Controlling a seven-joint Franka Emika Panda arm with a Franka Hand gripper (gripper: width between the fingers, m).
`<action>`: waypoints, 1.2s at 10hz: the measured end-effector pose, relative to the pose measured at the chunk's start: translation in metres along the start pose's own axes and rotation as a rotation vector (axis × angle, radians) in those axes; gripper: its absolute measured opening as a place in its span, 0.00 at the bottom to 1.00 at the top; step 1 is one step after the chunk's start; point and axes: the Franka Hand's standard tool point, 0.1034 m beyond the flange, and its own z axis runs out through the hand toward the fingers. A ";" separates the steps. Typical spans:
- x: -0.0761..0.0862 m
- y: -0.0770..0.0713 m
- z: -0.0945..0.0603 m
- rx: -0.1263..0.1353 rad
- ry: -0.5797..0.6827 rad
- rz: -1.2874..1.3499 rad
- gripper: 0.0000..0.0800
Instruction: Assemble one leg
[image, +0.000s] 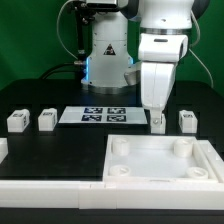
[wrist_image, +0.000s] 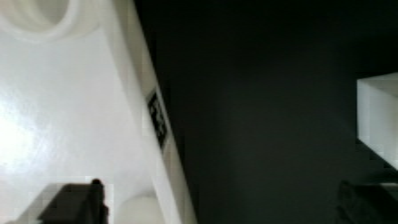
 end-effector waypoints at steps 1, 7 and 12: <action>0.000 0.000 0.000 0.002 0.001 0.038 0.81; 0.007 -0.017 0.003 0.033 0.005 0.841 0.81; 0.058 -0.052 0.005 0.088 -0.003 1.457 0.81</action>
Offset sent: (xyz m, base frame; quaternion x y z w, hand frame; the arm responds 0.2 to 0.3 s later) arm 0.0000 0.0000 0.0000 0.0000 0.0000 0.2667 0.9638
